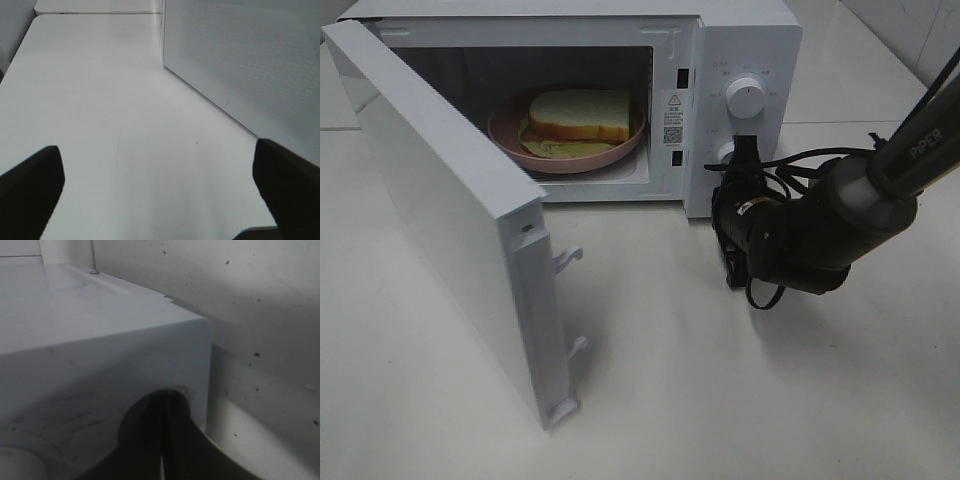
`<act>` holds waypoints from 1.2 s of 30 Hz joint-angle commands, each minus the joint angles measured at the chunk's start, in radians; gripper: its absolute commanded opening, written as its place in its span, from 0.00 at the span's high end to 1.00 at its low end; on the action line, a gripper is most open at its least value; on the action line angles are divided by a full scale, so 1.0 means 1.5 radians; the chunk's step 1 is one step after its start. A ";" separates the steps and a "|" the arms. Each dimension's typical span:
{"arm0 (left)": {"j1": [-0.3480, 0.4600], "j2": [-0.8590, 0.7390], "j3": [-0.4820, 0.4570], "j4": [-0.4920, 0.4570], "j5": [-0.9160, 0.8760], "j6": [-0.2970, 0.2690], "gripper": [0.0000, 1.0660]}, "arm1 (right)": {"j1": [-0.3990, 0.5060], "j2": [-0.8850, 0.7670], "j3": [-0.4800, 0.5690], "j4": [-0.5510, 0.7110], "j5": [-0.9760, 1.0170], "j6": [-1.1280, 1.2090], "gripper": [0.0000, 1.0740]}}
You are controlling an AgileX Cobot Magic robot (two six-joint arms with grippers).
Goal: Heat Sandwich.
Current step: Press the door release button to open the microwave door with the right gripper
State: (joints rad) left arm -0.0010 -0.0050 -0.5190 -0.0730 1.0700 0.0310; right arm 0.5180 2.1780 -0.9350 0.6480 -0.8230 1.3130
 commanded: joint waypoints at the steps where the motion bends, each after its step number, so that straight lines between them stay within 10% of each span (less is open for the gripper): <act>1: -0.003 -0.011 0.001 -0.002 0.000 -0.003 0.08 | -0.029 -0.001 -0.054 -0.035 -0.112 -0.013 1.00; 36: -0.003 -0.011 0.001 -0.002 0.000 -0.003 0.08 | -0.026 -0.111 0.077 -0.075 0.052 0.011 1.00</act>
State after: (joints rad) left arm -0.0010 -0.0050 -0.5190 -0.0730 1.0700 0.0310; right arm 0.4850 2.0280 -0.8220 0.5450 -0.7340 1.3220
